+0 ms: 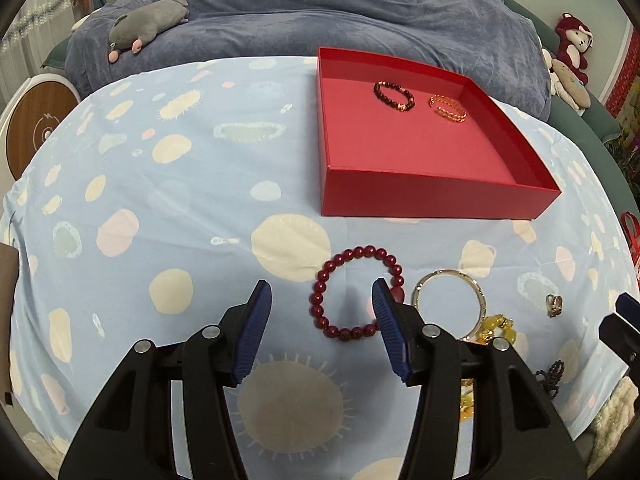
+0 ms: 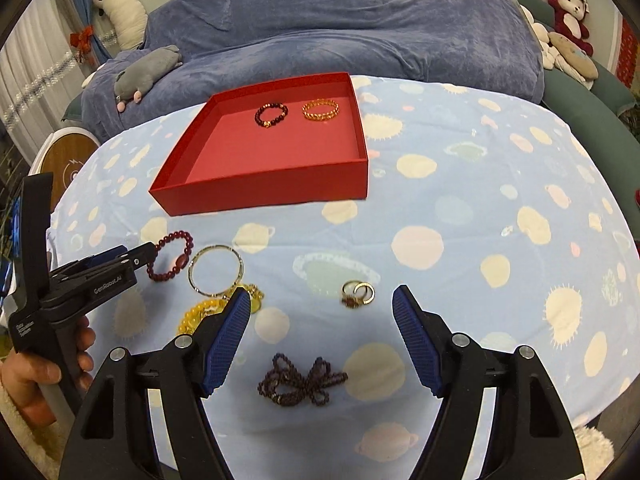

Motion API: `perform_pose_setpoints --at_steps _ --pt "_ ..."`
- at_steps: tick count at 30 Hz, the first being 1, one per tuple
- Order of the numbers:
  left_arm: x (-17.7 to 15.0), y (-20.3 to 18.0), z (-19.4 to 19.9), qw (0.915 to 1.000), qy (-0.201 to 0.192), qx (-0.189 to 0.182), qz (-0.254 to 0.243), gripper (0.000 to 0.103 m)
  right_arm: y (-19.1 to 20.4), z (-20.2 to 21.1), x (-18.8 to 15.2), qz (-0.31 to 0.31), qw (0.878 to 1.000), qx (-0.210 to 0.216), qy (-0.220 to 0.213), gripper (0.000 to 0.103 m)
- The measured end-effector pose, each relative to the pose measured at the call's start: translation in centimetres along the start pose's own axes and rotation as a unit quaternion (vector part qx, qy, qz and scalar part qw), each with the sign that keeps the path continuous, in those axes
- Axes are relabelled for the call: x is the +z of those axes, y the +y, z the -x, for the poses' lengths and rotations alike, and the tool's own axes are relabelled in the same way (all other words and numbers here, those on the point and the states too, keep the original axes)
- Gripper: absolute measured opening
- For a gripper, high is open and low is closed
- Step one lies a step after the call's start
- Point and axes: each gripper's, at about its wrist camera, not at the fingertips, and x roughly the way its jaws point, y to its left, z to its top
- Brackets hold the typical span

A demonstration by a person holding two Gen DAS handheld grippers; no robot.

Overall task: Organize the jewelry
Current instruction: 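Move left tool to dark red bracelet while right tool reaches purple bead strand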

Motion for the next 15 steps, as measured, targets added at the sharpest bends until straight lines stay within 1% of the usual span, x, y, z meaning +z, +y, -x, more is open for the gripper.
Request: perform_pose_setpoints --at_steps 3,5,6,8,9,10,11,13,15 --pt "-0.3 0.0 -0.8 1.0 0.005 0.0 0.004 0.046 -0.1 -0.3 -1.3 -0.008 1.0 0.0 0.01 0.07" --pt "-0.4 -0.2 -1.2 0.9999 0.01 -0.003 -0.001 0.04 0.0 -0.4 -1.9 -0.005 1.0 -0.001 0.014 0.07" --pt "-0.5 -0.3 -1.5 0.9999 0.014 -0.001 -0.004 0.033 0.1 -0.5 -2.1 -0.003 1.0 -0.002 0.016 0.07" --pt "-0.6 -0.6 -1.7 0.9998 0.009 0.01 -0.015 0.03 0.3 -0.5 -2.5 0.001 1.0 -0.002 0.018 0.07" --pt "-0.6 -0.7 -1.7 0.9997 0.006 0.013 -0.018 0.023 0.3 -0.6 -2.7 0.003 1.0 -0.002 0.019 0.07" --pt "-0.5 -0.8 -1.6 0.9997 0.006 0.014 -0.018 0.013 0.3 -0.6 -2.8 0.004 1.0 -0.003 0.021 0.07" --pt "-0.5 -0.7 -1.6 0.9997 0.006 0.013 -0.018 0.007 0.2 -0.7 -2.9 0.004 1.0 -0.003 0.021 0.07" --pt "-0.4 -0.6 -1.4 0.9998 0.008 0.01 -0.014 0.008 0.3 -0.7 -3.4 0.003 1.0 -0.001 0.025 0.07" --pt "-0.7 -0.5 -0.7 0.9999 0.002 0.01 -0.014 0.008 0.3 -1.0 -3.9 0.004 1.0 -0.001 0.03 0.07"
